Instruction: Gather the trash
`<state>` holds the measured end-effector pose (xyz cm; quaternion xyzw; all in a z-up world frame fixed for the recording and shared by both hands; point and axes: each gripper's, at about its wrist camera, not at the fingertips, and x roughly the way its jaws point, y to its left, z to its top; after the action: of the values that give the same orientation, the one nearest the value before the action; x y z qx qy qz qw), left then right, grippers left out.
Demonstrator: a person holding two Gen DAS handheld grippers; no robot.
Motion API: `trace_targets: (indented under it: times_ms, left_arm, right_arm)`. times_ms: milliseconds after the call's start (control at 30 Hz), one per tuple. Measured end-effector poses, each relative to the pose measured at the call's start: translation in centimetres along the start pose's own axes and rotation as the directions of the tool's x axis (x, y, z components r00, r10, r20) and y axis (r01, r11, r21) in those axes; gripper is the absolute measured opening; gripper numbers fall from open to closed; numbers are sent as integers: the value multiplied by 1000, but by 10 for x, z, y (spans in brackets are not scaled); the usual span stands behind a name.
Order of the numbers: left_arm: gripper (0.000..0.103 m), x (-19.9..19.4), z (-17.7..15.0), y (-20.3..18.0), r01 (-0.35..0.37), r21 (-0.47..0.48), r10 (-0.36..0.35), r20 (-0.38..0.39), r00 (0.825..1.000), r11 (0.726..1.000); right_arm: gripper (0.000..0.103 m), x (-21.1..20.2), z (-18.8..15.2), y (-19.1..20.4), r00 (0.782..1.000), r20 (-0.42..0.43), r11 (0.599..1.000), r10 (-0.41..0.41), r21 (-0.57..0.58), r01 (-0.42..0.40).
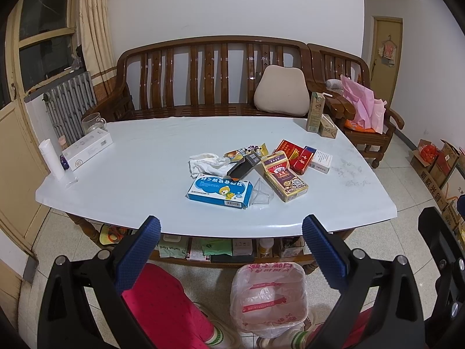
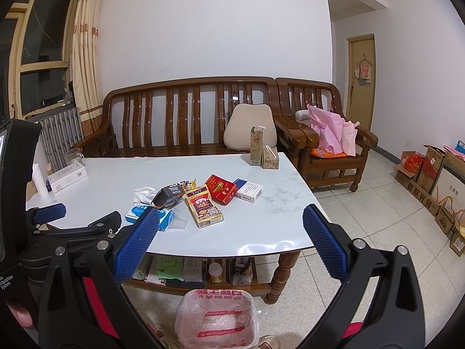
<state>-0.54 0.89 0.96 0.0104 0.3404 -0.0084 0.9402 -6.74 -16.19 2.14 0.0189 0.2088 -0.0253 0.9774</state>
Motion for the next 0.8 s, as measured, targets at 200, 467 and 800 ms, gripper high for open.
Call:
trace_targets:
  times_ms: [200,467,800]
  left_arm:
    - [96,0,0,1,-1,0,1,-1,1000,1000]
    - [96,1,-2,3,-5,0,5,-2,1000,1000]
    - [96,26,6,28,33,-5,-33,-102,994,999]
  right_arm:
    - [97,-1,-1,3,1000,-4,1000,6,0,-6]
    - [97,1,-1,3,1000,-8,1000,13,2,-13]
    - [97,26,3,-8,995,-20,995,95,-41,-95]
